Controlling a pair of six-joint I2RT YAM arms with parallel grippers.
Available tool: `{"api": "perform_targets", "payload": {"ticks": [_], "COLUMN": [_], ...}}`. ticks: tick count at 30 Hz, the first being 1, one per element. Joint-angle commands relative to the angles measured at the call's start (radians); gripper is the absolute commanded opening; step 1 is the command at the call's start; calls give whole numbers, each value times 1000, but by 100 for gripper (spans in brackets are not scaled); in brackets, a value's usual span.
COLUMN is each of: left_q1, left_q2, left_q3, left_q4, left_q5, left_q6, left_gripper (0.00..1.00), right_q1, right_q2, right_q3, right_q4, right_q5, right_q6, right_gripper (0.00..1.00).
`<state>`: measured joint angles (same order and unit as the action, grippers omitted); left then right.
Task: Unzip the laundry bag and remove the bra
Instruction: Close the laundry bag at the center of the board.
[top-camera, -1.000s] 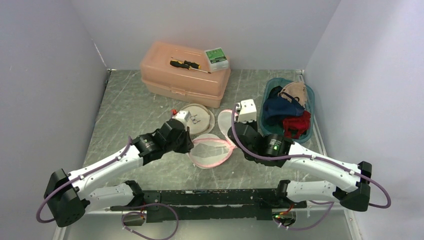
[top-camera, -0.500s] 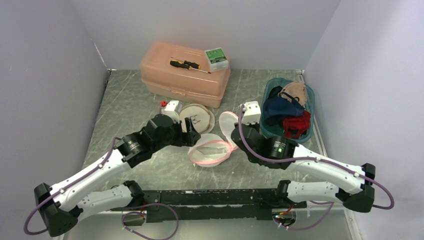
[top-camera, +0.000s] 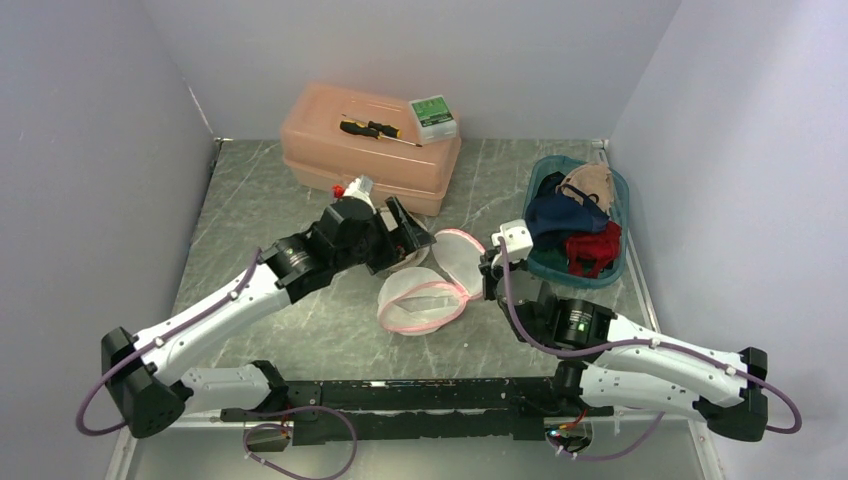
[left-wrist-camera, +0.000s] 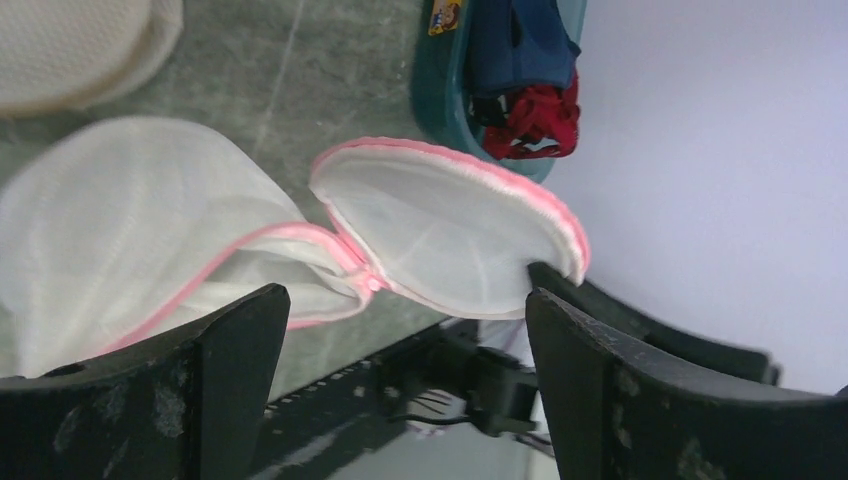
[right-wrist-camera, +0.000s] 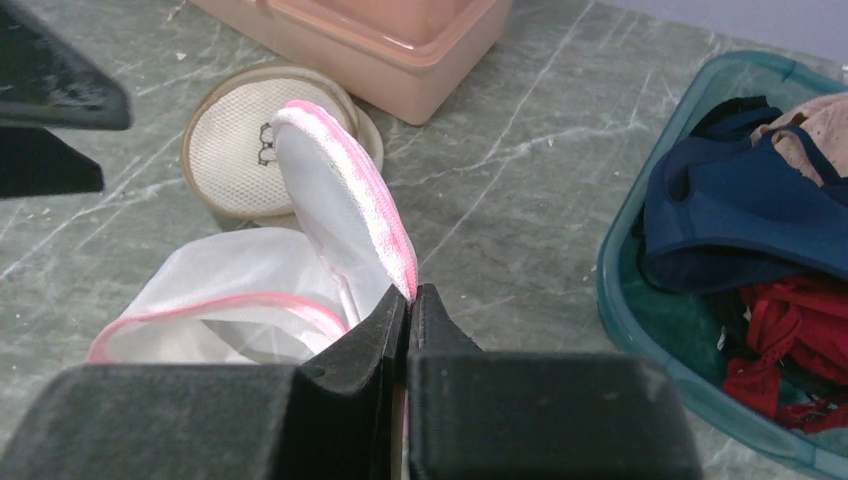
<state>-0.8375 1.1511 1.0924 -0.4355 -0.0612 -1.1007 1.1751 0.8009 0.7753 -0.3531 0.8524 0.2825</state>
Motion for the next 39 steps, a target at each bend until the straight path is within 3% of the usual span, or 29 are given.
{"api": "perform_targets", "payload": {"ticks": [1, 5, 8, 13, 25, 30, 39], "left_q1": [15, 48, 90, 145, 160, 161, 161], "left_q2": [25, 11, 59, 200, 396, 397, 361], "left_q3": [80, 66, 79, 205, 288, 285, 218], "left_q4": [-24, -14, 7, -43, 44, 51, 98], "left_q5": [41, 19, 89, 234, 417, 414, 429], "left_q6": [-278, -406, -464, -451, -425, -400, -356], "left_gripper": [94, 94, 94, 94, 91, 71, 6], "right_q1": [4, 4, 4, 7, 53, 70, 74], "right_q2": [-25, -25, -28, -27, -5, 5, -1], "right_q3": [-15, -17, -28, -51, -59, -65, -50], "right_q4": [147, 168, 191, 235, 247, 251, 215], "right_q5": [18, 21, 20, 12, 83, 101, 57], "right_q6": [-106, -134, -163, -195, -232, -233, -207], "right_gripper": [0, 0, 0, 0, 0, 0, 0]}}
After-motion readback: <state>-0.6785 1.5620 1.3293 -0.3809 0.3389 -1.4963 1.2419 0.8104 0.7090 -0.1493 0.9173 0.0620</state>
